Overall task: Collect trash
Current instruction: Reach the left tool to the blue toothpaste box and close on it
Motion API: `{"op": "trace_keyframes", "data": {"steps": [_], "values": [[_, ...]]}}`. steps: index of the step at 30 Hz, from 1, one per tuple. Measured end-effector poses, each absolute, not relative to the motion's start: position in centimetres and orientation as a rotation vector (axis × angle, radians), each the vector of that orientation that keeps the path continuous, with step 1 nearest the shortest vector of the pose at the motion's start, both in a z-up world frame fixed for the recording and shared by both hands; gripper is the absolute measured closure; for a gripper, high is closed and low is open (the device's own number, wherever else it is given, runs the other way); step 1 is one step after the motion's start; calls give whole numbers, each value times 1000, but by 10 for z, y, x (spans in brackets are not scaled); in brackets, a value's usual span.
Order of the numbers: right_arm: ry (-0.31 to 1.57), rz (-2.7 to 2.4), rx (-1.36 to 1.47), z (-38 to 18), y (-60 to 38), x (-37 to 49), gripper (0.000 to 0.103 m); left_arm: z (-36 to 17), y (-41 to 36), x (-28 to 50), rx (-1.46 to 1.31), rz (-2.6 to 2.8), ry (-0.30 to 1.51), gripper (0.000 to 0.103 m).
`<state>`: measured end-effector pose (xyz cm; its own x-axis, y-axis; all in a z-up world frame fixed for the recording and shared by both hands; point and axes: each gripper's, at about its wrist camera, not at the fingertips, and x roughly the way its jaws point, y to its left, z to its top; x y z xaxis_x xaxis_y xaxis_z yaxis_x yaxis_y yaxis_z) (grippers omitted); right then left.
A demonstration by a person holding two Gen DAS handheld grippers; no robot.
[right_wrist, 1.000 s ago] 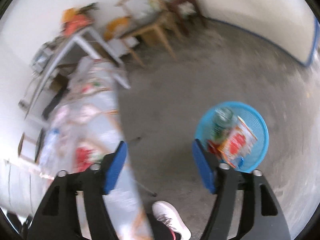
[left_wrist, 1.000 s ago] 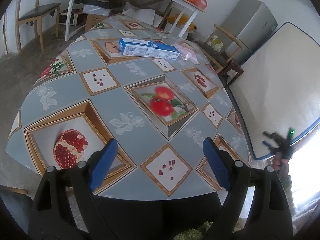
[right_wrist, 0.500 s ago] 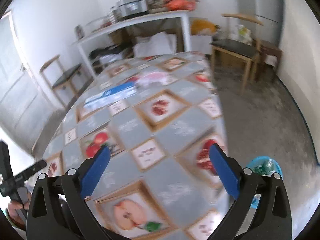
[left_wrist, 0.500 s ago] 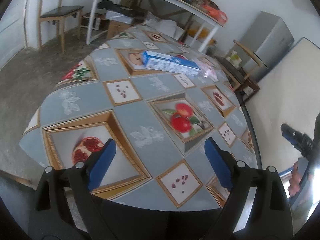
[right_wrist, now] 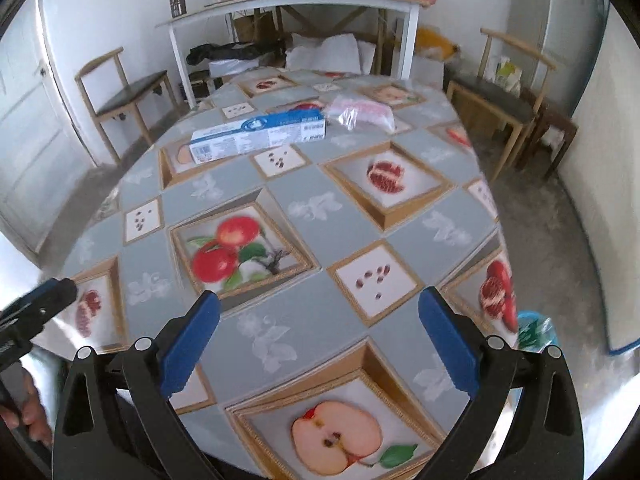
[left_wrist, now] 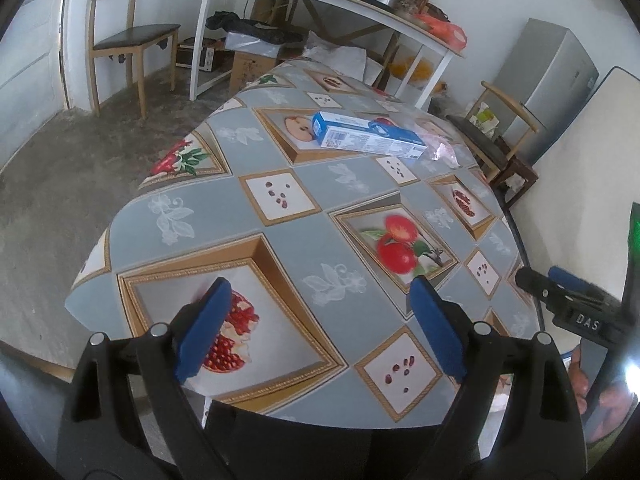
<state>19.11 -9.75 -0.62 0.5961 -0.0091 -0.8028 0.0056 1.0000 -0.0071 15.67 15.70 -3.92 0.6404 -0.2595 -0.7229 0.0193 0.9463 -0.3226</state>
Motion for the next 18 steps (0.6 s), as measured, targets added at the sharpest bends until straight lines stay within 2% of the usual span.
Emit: {"op": "trace_keyframes", "data": {"steps": [5,12,18], "values": [[903,-22,-15,-3,-95,199,6,-38,162,166,-300,-202,845,16],[914,50,107,-15,-107,214,6,-22,159,199,-265,-277,786,16],[918,75,146,-19,-116,230,6,-1,149,264,-295,-423,747,16]]}}
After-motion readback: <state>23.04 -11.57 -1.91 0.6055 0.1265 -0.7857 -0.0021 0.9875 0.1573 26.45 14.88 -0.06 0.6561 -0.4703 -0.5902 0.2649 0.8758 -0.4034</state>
